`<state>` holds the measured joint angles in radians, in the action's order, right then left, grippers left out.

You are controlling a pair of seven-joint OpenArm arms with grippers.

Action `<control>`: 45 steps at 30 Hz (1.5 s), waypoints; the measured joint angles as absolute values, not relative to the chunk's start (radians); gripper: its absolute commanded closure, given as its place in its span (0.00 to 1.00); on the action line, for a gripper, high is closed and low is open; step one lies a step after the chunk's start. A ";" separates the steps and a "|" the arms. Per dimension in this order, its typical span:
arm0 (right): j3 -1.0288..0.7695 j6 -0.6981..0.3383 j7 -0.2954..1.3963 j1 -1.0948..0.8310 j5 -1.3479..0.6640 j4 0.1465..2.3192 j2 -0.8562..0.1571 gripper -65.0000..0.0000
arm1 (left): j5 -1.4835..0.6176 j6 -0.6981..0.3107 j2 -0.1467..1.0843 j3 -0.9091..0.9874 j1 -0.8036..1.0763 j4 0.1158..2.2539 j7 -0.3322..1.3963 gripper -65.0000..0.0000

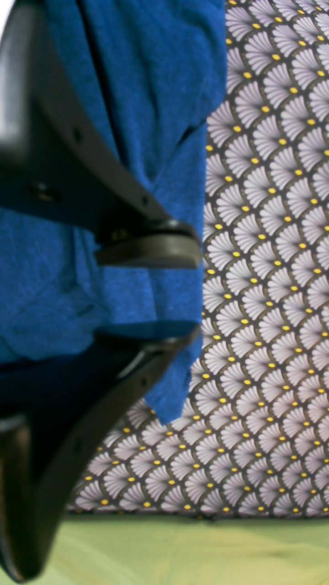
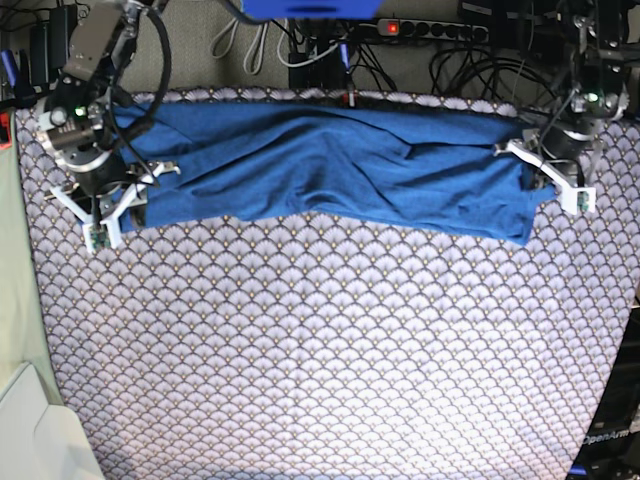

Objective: Fold the T-shirt properly
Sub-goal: 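Close the left gripper on the blue strip's end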

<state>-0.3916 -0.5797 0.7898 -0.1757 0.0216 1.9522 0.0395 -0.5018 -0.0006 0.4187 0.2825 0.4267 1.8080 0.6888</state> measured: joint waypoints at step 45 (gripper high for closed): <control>-0.392 -0.580 0.793 -0.162 0.022 1.951 0.036 0.68 | -0.303 -0.607 0.319 0.548 0.136 1.368 0.805 0.45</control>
<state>-0.3916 -0.5800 0.7929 -0.1616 0.0216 1.9514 0.0357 -0.3027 -0.6067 0.3191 0.5484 0.1360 1.3678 0.8055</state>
